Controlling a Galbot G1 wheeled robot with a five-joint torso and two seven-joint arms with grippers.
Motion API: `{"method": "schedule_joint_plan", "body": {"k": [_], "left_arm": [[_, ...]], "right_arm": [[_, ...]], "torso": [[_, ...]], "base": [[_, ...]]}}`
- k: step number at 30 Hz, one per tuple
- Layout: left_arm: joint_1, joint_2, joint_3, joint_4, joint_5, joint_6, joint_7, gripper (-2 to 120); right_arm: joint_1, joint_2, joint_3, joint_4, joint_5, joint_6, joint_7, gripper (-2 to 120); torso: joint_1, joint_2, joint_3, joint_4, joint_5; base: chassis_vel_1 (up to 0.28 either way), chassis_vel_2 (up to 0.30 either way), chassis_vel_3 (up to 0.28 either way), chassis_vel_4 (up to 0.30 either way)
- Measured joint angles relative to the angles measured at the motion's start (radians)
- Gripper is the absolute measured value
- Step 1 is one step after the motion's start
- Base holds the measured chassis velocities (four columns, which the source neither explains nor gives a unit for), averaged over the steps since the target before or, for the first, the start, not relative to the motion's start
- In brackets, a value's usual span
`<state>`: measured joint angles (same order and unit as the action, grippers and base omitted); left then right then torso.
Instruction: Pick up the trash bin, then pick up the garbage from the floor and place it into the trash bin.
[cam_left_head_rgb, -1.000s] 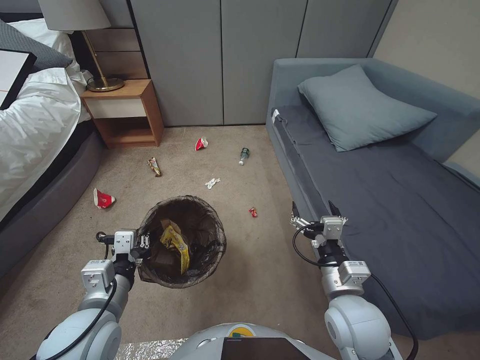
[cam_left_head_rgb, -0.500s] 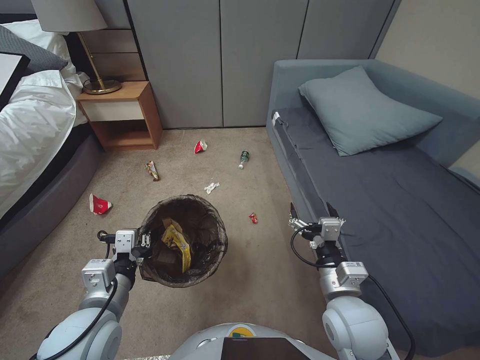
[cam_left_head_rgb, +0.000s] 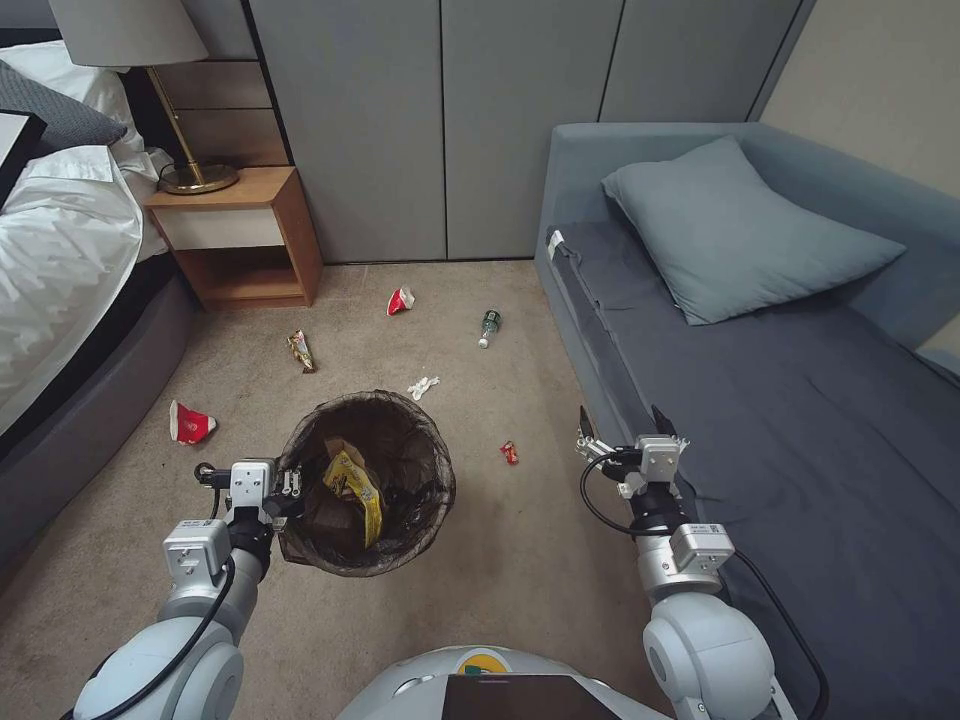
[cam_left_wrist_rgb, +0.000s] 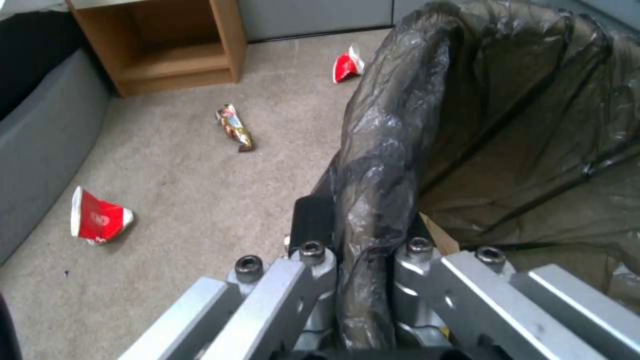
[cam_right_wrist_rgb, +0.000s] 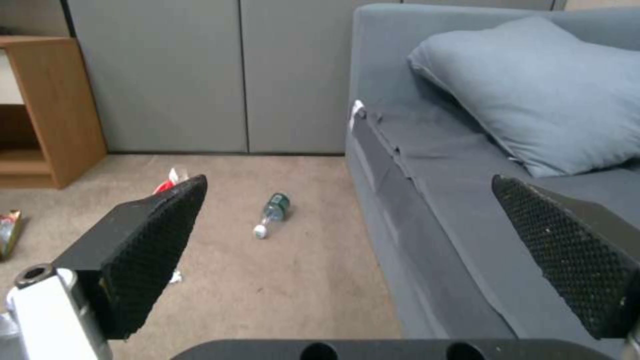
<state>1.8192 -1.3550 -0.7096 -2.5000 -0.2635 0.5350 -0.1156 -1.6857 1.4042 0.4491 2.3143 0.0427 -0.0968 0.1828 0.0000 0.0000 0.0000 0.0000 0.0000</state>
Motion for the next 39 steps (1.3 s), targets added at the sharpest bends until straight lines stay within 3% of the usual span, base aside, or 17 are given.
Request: {"method": "schedule_joint_plan", "body": {"k": [39], "left_arm": [[0.016, -0.005, 0.004, 0.0, -0.007, -0.001, -0.007, 5]], "right_arm": [[-0.007, -0.005, -0.032, -0.002, -0.007, 0.015, 0.0, 100]], "torso": [[0.0, 0.0, 0.0, 0.0, 0.0]], "base": [[-0.07, 0.068, 0.07, -0.069]]}}
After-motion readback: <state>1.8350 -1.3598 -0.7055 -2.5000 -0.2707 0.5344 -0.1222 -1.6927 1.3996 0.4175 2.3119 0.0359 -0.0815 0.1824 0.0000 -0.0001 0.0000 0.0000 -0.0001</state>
